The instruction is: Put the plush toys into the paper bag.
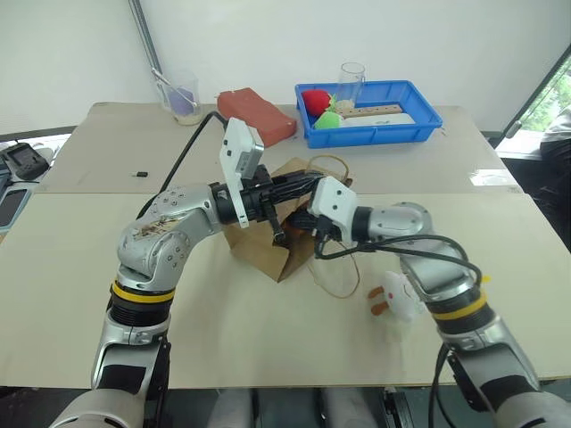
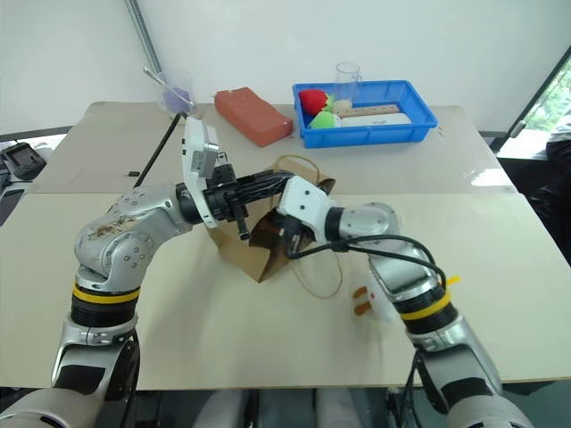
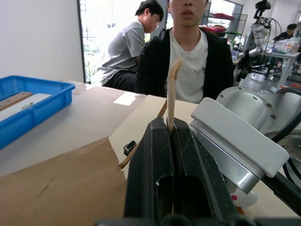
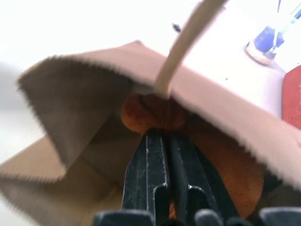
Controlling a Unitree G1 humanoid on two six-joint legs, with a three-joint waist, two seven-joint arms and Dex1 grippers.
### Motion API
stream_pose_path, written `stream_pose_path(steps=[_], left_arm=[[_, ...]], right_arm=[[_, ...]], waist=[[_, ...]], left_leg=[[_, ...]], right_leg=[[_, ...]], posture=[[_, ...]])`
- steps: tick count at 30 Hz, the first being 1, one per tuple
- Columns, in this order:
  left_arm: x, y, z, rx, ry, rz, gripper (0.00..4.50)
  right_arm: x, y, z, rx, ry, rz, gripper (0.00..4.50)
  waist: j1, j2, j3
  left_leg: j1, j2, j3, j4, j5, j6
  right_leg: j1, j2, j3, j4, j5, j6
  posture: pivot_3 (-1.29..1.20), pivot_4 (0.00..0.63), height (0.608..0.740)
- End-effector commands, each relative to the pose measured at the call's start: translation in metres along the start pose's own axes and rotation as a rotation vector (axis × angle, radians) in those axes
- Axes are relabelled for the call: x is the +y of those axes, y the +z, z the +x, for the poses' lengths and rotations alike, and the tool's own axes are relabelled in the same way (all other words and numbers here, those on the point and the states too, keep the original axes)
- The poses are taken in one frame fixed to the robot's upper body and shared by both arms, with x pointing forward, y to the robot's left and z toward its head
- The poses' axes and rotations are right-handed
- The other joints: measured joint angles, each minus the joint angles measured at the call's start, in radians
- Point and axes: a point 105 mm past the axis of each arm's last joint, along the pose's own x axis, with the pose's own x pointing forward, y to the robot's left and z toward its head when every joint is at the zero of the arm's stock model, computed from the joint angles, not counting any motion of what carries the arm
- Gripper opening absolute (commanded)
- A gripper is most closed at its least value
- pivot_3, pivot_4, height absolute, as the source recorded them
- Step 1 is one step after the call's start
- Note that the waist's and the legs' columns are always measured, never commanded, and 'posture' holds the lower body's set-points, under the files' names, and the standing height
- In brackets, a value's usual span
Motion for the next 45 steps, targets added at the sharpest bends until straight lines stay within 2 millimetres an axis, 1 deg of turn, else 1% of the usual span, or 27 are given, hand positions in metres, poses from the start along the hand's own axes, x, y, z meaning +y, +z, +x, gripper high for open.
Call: stream_pose_path(steps=[1, 6, 8, 9, 11, 14, 16, 17, 20, 21, 24, 27, 31, 33, 36, 39, 42, 45], left_arm=[[-0.012, 0.011, 0.003, -0.035, -0.043, 0.038, 0.0], [-0.01, 0.008, 0.002, -0.029, -0.032, 0.04, 0.0], [-0.011, 0.008, 0.003, -0.033, -0.033, 0.036, 0.0], [-0.011, 0.008, 0.003, -0.036, -0.03, 0.031, 0.0], [-0.011, 0.006, 0.003, -0.032, -0.028, 0.029, 0.0], [-0.013, 0.003, 0.003, -0.023, -0.037, 0.031, 0.0], [-0.014, 0.003, 0.002, -0.03, -0.038, 0.021, 0.0], [-0.013, 0.003, 0.002, -0.035, -0.037, 0.015, 0.0], [-0.012, 0.002, 0.001, -0.034, -0.025, 0.011, 0.0], [-0.011, 0.002, 0.0, -0.033, -0.024, 0.011, 0.0], [-0.011, 0.001, 0.0, -0.03, -0.022, 0.01, 0.0], [-0.012, -0.001, 0.0, -0.022, -0.025, 0.017, 0.0], [-0.013, -0.001, 0.0, -0.022, -0.024, 0.017, 0.0], [-0.011, 0.001, -0.001, -0.032, -0.013, 0.004, 0.0], [-0.01, 0.001, -0.003, -0.028, -0.009, -0.001, 0.0], [-0.011, 0.0, -0.005, -0.02, -0.013, -0.001, 0.0], [-0.01, 0.0, -0.005, -0.02, -0.011, -0.002, 0.0], [-0.009, 0.0, -0.005, -0.025, -0.005, -0.009, 0.0]], right_arm=[[-0.016, 0.008, -0.005, -0.017, -0.101, -0.012, 1.46], [-0.019, 0.017, -0.02, -0.041, -0.109, 0.016, 3.21], [-0.021, 0.02, -0.035, -0.039, -0.109, 0.015, 3.92], [-0.022, 0.022, -0.046, -0.037, -0.096, 0.026, 4.21], [-0.015, 0.024, -0.069, -0.022, -0.029, 0.048, 4.21], [0.001, 0.02, -0.102, 0.048, 0.094, 0.076, 4.21], [0.002, 0.01, -0.124, 0.141, 0.109, 0.091, 4.21], [0.002, 0.007, -0.13, 0.17, 0.108, 0.094, 4.21], [0.005, -0.016, -0.155, 0.321, 0.084, 0.07, 4.21], [0.006, -0.022, -0.16, 0.355, 0.087, 0.063, 4.21], [0.019, -0.054, -0.174, 0.489, 0.103, 0.058, 4.21], [0.025, -0.081, -0.179, 0.55, 0.082, 0.08, 4.21], [0.029, -0.104, -0.178, 0.581, 0.048, 0.144, 4.21], [0.028, -0.111, -0.178, 0.592, 0.026, 0.174, 4.21], [0.03, -0.12, -0.18, 0.62, 0.022, 0.187, 3.36], [0.03, -0.121, -0.18, 0.616, 0.028, 0.194, 2.34], [0.029, -0.112, -0.176, 0.576, 0.03, 0.215, 1.32], [0.031, -0.098, -0.17, 0.508, 0.05, 0.262, 0.34]], waist=[[0.002, 0.0, 0.0], [0.003, 0.0, 0.0], [0.006, 0.0, 0.0], [0.007, 0.0, 0.0], [0.012, 0.0, 0.0], [0.02, 0.0, 0.0], [0.023, 0.0, 0.0], [0.022, 0.0, 0.0], [0.023, 0.0, 0.0], [0.023, 0.0, 0.0], [0.023, 0.0, 0.0], [0.022, 0.0, 0.0], [0.021, -0.001, 0.0], [0.021, -0.001, 0.0], [0.024, -0.001, 0.0], [0.024, -0.001, 0.0], [0.024, -0.001, 0.0], [0.023, -0.001, 0.0]], left_leg=[[0.0, 0.0, 0.0, 0.0, 0.0, 0.0], [0.0, -0.001, 0.0, 0.0, 0.0, 0.0], [0.0, -0.001, 0.0, 0.0, 0.0, 0.0], [0.0, -0.001, 0.0, 0.0, 0.0, 0.0], [-0.001, -0.001, 0.0, 0.0, 0.0, 0.0], [-0.001, -0.001, 0.0, 0.0, 0.0, 0.001], [0.0, -0.001, 0.0, 0.0, -0.001, 0.001], [-0.001, -0.001, 0.001, 0.0, -0.001, 0.001], [0.0, -0.001, 0.001, 0.0, -0.001, 0.001], [0.0, -0.001, 0.001, 0.0, -0.001, 0.001], [0.0, -0.001, 0.002, 0.0, -0.001, 0.001], [0.0, -0.001, 0.003, 0.001, -0.001, 0.001], [0.001, -0.001, 0.003, 0.001, -0.001, 0.001], [0.001, -0.001, 0.002, 0.001, -0.001, 0.001], [0.001, -0.001, 0.002, 0.001, -0.001, 0.001], [0.001, -0.001, 0.002, 0.001, -0.001, 0.001], [0.001, -0.001, 0.002, 0.001, -0.001, 0.001], [0.001, -0.001, 0.002, 0.001, -0.001, 0.001]], right_leg=[[0.0, 0.0, 0.0, 0.0, 0.0, 0.0], [0.0, -0.001, 0.0, 0.0, 0.0, 0.0], [0.0, -0.001, 0.0, 0.0, 0.0, 0.0], [0.0, -0.001, 0.0, -0.001, 0.0, 0.0], [0.0, -0.001, 0.0, -0.001, 0.0, 0.0], [0.001, -0.001, 0.0, -0.002, 0.0, 0.0], [0.002, -0.001, 0.0, -0.003, 0.0, 0.0], [0.001, -0.001, 0.0, -0.004, 0.0, 0.0], [0.002, 0.0, 0.0, -0.003, 0.0, 0.0], [0.003, 0.0, 0.0, -0.003, 0.0, 0.0], [0.002, 0.0, 0.0, -0.003, 0.0, 0.001], [0.002, 0.0, 0.001, -0.003, 0.0, 0.001], [0.002, 0.0, 0.001, -0.003, 0.0, 0.001], [0.002, 0.0, 0.001, -0.003, 0.0, 0.001], [0.003, 0.0, 0.001, -0.003, 0.0, 0.001], [0.003, 0.0, 0.001, -0.003, 0.0, 0.001], [0.003, 0.0, 0.001, -0.003, 0.0, 0.001], [0.003, 0.0, 0.001, -0.003, 0.0, 0.001]], posture=[[0.0, 0.15, 0.74], [0.0, 0.15, 0.74], [0.0, 0.15, 0.74], [0.0, 0.15, 0.74], [0.0, 0.15, 0.74], [0.0, 0.15, 0.74], [0.0, 0.15, 0.74], [0.0, 0.15, 0.74], [0.0, 0.15, 0.74], [0.0, 0.15, 0.74], [0.0, 0.15, 0.74], [0.0, 0.15, 0.74], [0.0, 0.15, 0.74], [0.0, 0.15, 0.74], [0.0, 0.15, 0.74], [0.0, 0.15, 0.74], [0.0, 0.15, 0.74], [0.0, 0.15, 0.74]])
